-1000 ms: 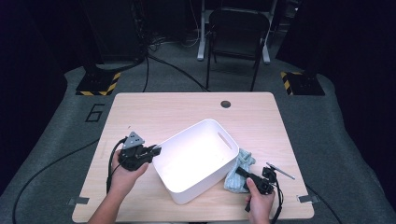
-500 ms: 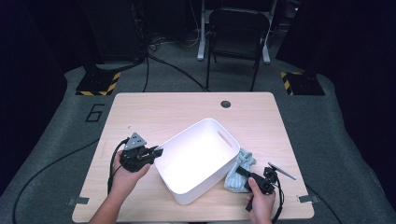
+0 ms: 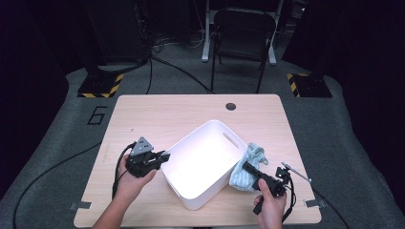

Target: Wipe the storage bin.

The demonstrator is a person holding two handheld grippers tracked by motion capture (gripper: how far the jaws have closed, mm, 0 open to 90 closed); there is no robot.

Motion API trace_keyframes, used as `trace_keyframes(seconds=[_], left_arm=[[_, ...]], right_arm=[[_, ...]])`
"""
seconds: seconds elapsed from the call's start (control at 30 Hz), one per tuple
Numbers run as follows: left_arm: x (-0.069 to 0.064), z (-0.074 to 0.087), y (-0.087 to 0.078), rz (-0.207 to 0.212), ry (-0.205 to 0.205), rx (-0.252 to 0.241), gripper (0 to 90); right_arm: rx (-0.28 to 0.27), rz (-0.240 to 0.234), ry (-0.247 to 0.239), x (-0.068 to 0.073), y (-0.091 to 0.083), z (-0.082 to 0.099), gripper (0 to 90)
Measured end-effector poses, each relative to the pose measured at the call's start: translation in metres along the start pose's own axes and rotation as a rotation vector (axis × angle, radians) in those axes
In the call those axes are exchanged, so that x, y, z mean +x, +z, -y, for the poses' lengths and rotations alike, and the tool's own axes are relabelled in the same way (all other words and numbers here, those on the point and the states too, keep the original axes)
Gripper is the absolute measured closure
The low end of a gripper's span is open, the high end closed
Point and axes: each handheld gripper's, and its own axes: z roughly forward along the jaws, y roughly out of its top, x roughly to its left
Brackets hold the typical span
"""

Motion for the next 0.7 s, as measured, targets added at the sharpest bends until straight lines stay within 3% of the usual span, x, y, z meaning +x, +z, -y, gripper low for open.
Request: trace_keyframes(seconds=[0.13,0.23,0.4,0.47,0.53,0.7], left_arm=[[-0.001,0.000,0.001,0.008,0.007,-0.002,77.9],[-0.001,0.000,0.001,0.008,0.010,-0.004,78.3],[-0.001,0.000,0.001,0.006,0.023,-0.004,78.3],[-0.001,0.000,0.001,0.004,0.025,-0.007,78.4],[-0.001,0.000,0.001,0.001,0.027,-0.006,78.6],[0.000,0.000,0.000,-0.003,0.022,-0.008,79.3]], right_arm=[[-0.010,-0.008,0.020,-0.010,0.001,0.000,67.6],[0.011,0.013,0.015,-0.014,0.005,0.004,67.7],[0.091,0.069,0.015,-0.023,0.017,0.015,67.8],[0.164,0.119,0.004,-0.030,0.026,0.022,68.0],[0.251,0.155,0.029,-0.035,0.033,0.028,68.0],[0.271,0.167,0.020,-0.038,0.039,0.031,68.1]])
